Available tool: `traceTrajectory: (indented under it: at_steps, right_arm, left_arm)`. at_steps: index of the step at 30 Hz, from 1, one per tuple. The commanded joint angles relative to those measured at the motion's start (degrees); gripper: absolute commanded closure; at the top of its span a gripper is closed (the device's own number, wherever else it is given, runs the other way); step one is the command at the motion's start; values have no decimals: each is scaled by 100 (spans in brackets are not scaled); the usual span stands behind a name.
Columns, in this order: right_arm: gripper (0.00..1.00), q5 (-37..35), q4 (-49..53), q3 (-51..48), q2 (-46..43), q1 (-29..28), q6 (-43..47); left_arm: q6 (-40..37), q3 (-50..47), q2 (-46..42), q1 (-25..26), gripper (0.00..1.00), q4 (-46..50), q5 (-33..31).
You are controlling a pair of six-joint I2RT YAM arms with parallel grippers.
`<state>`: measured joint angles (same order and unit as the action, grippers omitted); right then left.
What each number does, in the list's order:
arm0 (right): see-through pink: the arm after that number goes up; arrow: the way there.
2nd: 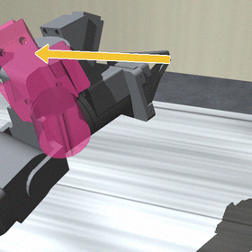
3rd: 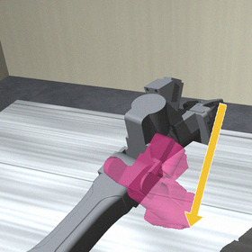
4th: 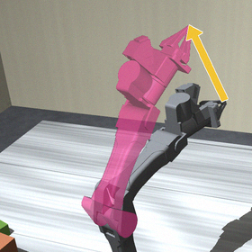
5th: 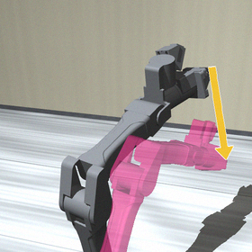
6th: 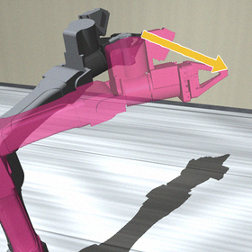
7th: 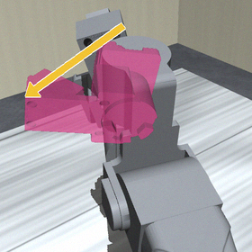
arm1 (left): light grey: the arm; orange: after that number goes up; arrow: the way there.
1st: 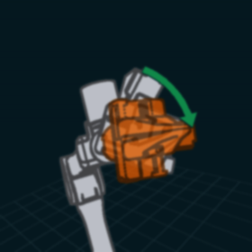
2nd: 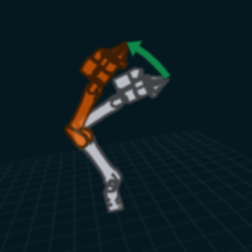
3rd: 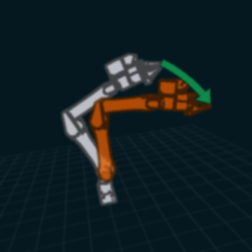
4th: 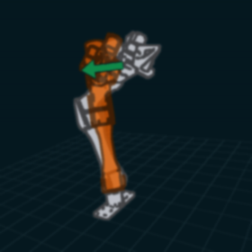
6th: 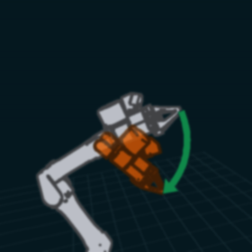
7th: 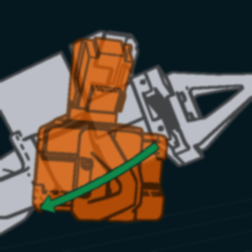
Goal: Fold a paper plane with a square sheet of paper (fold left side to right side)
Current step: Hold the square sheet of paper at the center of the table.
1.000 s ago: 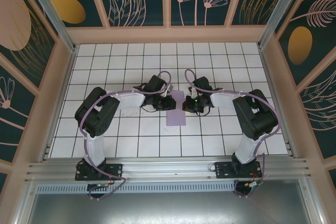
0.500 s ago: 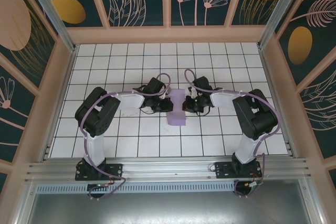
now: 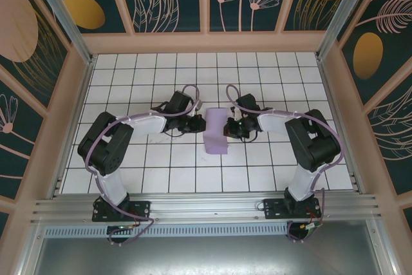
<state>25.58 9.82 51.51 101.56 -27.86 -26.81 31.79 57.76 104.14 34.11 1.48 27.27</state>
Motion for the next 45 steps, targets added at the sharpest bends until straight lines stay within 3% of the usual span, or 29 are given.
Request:
traceTrajectory:
  at_steps: [1, 10, 31, 45]
  right_arm:
    - [95, -194, 591, -63, 251, -80, 123]
    - [96, -175, 596, -46, 273, -106, 132]
    - [95, 374, -109, 410, -435, 12, 84]
    - [96, 630, -380, 1218, 847, -26, -26]
  left_arm:
    - [128, 142, 96, 187, 87, -362, 323]
    - [143, 386, 742, 347, 84, -354, 184]
    - [162, -30, 972, 445, 84, -113, -308]
    - [121, 22, 959, 454, 84, -106, -271]
